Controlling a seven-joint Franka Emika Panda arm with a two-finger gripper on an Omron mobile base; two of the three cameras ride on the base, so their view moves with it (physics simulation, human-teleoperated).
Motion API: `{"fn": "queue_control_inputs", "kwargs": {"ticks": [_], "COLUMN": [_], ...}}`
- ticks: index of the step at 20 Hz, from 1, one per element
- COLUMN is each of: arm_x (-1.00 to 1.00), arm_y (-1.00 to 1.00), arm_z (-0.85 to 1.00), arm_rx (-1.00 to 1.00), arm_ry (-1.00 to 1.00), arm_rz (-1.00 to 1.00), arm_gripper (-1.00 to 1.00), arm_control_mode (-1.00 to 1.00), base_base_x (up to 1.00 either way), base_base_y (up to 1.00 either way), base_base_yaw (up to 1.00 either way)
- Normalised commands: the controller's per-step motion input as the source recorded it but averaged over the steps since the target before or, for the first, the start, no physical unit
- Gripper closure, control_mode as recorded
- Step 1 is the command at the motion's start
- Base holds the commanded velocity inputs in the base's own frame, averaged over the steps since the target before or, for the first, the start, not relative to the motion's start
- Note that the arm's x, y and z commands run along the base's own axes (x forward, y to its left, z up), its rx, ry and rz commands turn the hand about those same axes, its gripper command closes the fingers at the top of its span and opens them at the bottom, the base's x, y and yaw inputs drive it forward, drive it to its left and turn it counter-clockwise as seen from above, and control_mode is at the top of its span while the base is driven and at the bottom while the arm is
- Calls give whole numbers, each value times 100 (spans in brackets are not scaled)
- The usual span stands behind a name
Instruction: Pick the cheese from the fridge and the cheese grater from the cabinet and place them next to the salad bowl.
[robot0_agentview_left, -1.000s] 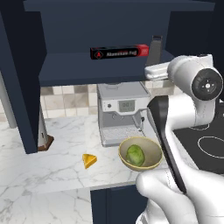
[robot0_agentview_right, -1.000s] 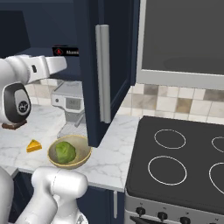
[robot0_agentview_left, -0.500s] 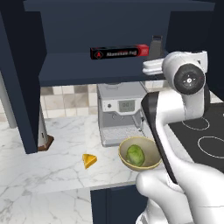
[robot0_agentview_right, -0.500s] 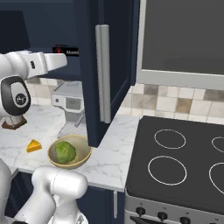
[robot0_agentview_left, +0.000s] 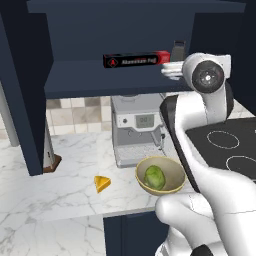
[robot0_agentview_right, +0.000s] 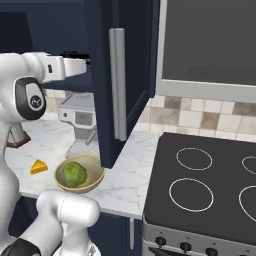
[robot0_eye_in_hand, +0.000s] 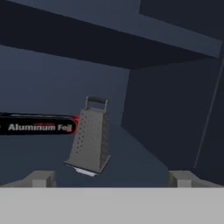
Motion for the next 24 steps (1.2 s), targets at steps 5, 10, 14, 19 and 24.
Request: {"fn": "queue_control_inputs", "kwargs": {"ticks": [5, 10, 14, 19, 24], "arm_x": [41, 38, 24, 23, 33], "arm_y": [-10, 0, 0, 0, 0], "arm_z": [0, 0, 0, 0, 0], "arm_rx": [16, 12, 7, 0, 0], "arm_ry": [0, 0, 1, 0, 0], "arm_rz": [15, 8, 2, 0, 0], "arm_gripper": [-100, -100, -100, -100, -100], "arm_control_mode": [-100, -100, -100, -100, -100], "base_base_x": [0, 0, 0, 0, 0], "base_base_y": [0, 0, 0, 0, 0], "base_base_yaw": [0, 0, 0, 0, 0]}}
